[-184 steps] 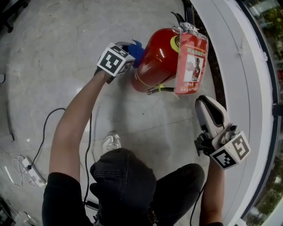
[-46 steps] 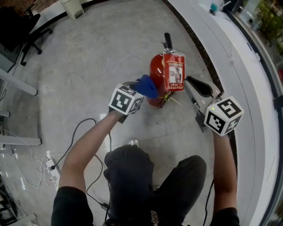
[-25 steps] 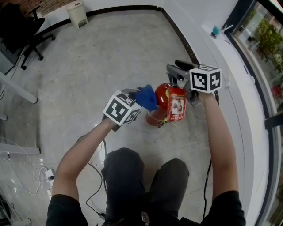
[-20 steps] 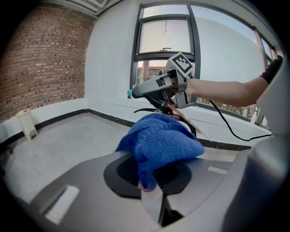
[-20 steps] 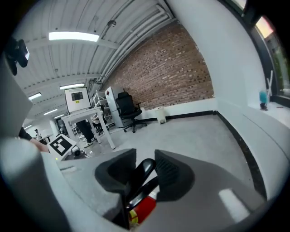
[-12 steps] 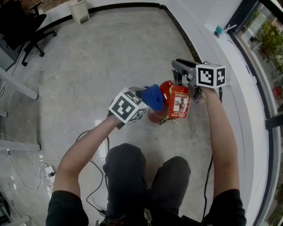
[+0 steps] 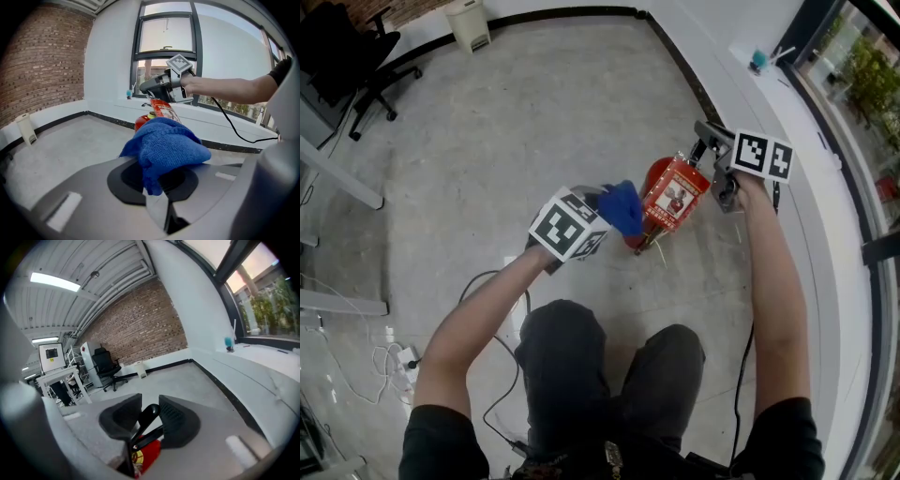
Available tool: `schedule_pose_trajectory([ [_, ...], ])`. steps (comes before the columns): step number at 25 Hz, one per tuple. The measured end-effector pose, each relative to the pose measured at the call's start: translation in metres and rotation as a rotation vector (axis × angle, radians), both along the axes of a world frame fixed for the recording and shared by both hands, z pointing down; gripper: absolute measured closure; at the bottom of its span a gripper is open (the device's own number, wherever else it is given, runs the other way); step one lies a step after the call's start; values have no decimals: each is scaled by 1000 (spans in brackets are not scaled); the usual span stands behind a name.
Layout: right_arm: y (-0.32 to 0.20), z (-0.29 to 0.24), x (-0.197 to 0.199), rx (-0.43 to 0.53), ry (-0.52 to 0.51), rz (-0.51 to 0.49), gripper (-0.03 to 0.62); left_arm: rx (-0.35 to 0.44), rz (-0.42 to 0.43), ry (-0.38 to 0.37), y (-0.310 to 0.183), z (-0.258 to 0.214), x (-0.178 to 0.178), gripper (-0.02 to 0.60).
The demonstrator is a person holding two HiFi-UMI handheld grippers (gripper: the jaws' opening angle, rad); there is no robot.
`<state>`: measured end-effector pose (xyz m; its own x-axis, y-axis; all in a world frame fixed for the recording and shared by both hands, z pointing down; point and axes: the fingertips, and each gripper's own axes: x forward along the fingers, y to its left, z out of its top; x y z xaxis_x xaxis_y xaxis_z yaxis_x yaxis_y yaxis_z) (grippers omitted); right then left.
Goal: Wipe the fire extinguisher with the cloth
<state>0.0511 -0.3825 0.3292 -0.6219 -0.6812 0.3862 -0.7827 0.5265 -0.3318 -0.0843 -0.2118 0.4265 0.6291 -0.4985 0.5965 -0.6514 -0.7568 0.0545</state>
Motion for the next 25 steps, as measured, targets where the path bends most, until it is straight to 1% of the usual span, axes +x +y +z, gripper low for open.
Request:
schedule_pose_trajectory([
  [4,4,-1,29,-2,-25,91,480,-1,15,-13,8,-1,7,541],
  [8,14,-1,58,-10,-51,157,480,0,19,-30,14,-1,13,541],
  [15,53,-2,104,2,-102,250,488,-12,35,-41,31,-1,37,541],
  [25,114,-3,137,19,-176,342,499,-6,71,-74,48,-2,85,541],
])
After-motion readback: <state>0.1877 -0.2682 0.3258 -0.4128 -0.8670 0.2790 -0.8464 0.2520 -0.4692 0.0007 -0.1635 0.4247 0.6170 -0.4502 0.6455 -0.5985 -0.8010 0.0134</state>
